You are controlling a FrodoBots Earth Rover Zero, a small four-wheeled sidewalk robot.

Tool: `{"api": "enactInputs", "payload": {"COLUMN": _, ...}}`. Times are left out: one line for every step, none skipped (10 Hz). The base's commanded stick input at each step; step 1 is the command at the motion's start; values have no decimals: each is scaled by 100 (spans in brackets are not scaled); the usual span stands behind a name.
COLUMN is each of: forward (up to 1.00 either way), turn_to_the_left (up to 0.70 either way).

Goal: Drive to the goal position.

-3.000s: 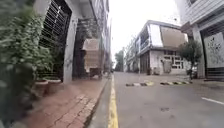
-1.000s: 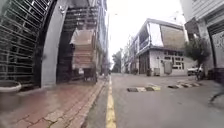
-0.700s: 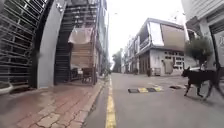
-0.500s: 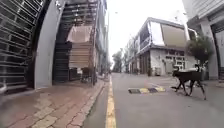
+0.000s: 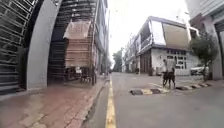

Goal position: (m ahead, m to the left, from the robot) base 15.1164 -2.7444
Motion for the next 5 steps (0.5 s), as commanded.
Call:
{"api": "enactInputs", "payload": {"forward": 48, "turn_to_the_left": 0}}
{"api": "enactInputs", "payload": {"forward": 48, "turn_to_the_left": 0}}
{"api": "enactInputs", "payload": {"forward": 48, "turn_to_the_left": 0}}
{"api": "enactInputs", "payload": {"forward": 48, "turn_to_the_left": 0}}
{"api": "enactInputs", "payload": {"forward": 48, "turn_to_the_left": 0}}
